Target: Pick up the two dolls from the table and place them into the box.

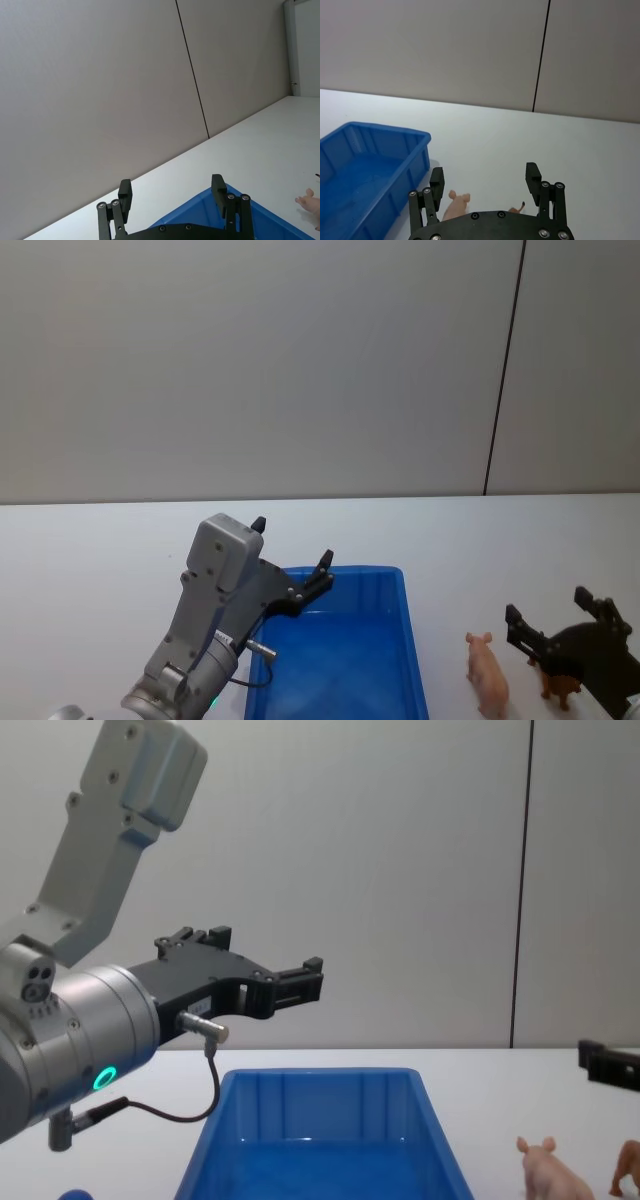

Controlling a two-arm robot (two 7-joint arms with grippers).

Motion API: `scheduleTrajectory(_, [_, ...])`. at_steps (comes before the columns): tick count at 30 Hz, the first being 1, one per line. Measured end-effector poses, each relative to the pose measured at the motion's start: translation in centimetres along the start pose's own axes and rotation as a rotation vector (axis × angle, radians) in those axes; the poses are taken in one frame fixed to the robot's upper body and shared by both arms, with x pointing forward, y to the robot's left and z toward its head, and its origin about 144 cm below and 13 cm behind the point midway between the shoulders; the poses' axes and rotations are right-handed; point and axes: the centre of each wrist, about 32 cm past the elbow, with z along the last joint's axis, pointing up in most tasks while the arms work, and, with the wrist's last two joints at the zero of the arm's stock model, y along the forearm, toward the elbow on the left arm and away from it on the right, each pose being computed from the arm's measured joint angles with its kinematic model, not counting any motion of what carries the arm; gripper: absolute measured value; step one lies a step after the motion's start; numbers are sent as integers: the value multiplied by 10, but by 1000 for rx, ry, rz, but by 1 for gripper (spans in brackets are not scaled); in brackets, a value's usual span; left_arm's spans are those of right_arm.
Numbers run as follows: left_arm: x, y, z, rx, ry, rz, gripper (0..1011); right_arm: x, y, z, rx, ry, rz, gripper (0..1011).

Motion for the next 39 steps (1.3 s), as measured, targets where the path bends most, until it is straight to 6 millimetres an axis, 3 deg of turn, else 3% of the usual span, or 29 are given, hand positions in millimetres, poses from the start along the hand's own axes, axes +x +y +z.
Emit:
scheduleTrajectory(33, [0,0,0,0,0,0,1001,9,-15,-33,-182,1,-59,1001])
scheduleTrajectory(39, [0,0,0,0,0,0,1002,11,-15,-41,-188,2,-54,886])
